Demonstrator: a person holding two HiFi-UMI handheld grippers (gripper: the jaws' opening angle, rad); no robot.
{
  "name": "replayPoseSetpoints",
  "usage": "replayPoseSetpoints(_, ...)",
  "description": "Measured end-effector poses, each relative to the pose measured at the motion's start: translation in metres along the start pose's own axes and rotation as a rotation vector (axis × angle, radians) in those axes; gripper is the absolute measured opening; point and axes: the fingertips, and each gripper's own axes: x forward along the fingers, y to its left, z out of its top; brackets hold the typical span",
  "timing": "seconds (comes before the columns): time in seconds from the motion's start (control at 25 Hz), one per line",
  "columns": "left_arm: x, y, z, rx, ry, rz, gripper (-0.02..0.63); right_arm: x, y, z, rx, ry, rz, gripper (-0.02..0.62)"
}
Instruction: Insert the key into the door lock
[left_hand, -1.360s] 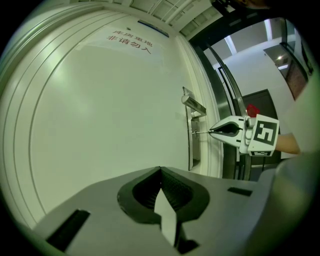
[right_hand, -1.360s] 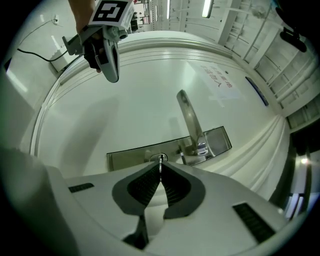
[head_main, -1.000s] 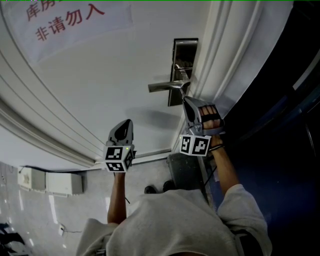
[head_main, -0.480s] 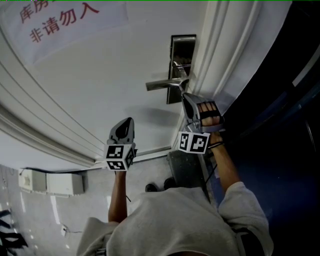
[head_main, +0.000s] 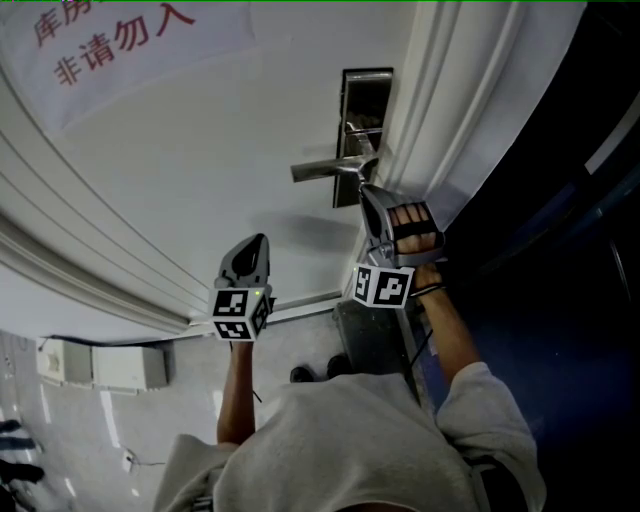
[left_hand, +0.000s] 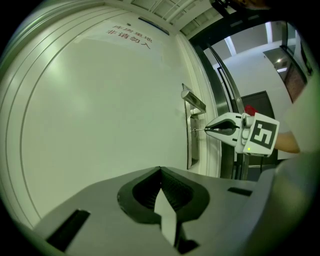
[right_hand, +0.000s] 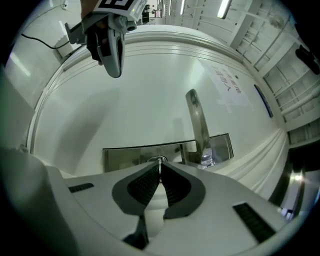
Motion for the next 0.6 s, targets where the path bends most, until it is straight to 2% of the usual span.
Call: replayPoseSetpoints(0.6,0.003,0.009,-0.006,-0.009,0.014,0.013,0.017,0.023,-0.002,0.004,-0.026,-0.04,0.001,0.031)
